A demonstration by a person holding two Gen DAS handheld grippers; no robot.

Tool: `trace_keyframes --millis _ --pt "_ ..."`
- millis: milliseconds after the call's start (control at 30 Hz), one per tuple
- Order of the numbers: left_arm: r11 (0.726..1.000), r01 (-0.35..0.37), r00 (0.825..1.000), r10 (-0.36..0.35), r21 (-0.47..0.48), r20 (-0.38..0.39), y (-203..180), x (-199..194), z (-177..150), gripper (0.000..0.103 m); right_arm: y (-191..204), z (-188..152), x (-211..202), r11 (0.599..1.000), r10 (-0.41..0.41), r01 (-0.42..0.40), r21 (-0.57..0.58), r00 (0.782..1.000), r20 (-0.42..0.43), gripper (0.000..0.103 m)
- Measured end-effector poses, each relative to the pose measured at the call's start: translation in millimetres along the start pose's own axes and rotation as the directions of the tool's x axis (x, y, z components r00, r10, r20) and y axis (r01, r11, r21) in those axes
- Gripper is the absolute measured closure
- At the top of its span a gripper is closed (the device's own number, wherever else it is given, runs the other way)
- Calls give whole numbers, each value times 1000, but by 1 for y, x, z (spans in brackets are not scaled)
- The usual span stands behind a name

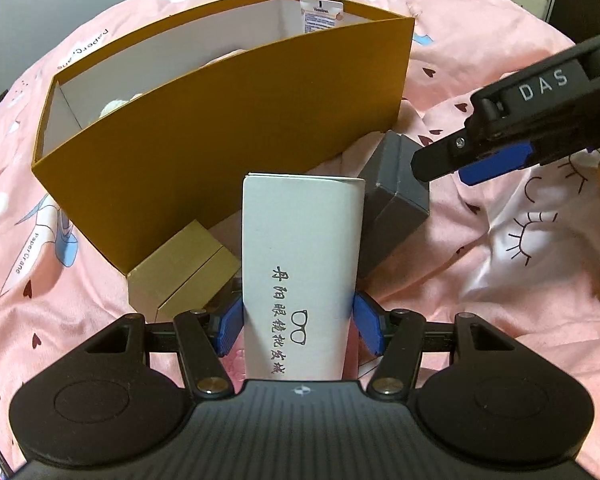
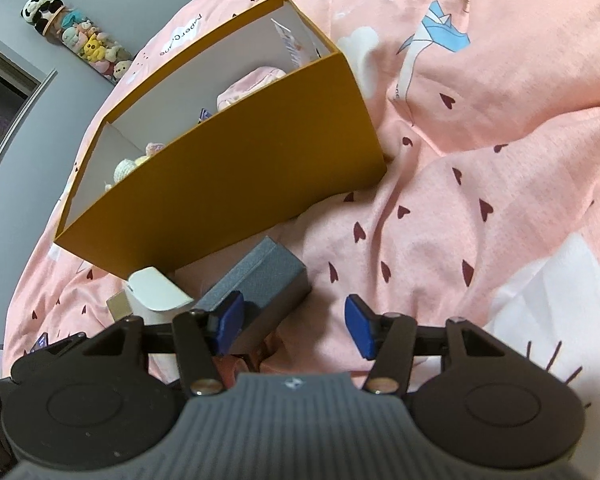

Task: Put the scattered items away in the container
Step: 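Carry the white glasses case and dark gray box toward the box with both tools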

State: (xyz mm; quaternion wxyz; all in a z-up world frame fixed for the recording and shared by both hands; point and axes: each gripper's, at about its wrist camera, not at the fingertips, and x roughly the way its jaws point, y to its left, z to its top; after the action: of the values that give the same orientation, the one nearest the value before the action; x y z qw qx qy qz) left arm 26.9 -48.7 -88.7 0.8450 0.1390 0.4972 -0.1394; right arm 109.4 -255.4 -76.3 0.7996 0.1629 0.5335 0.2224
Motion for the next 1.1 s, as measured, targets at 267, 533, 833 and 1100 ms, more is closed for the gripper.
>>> trace_keyframes --millis 267,533,833,1100 --pt "1000 4 1000 -4 4 -2 -3 1 0 34 4 1 3 998 50 -50 31 999 -17 44" --pt "1000 10 1000 -10 -21 -5 0 2 -1 34 3 -1 17 995 70 -65 72 995 -70 42" --pt "997 30 1000 -30 -77 -3 10 0 -6 34 12 -6 14 999 47 -48 -9 996 -72 51" --pt "990 57 998 -57 -132 6 26 -7 -9 34 42 -16 3 971 27 -36 -235 999 -43 52"
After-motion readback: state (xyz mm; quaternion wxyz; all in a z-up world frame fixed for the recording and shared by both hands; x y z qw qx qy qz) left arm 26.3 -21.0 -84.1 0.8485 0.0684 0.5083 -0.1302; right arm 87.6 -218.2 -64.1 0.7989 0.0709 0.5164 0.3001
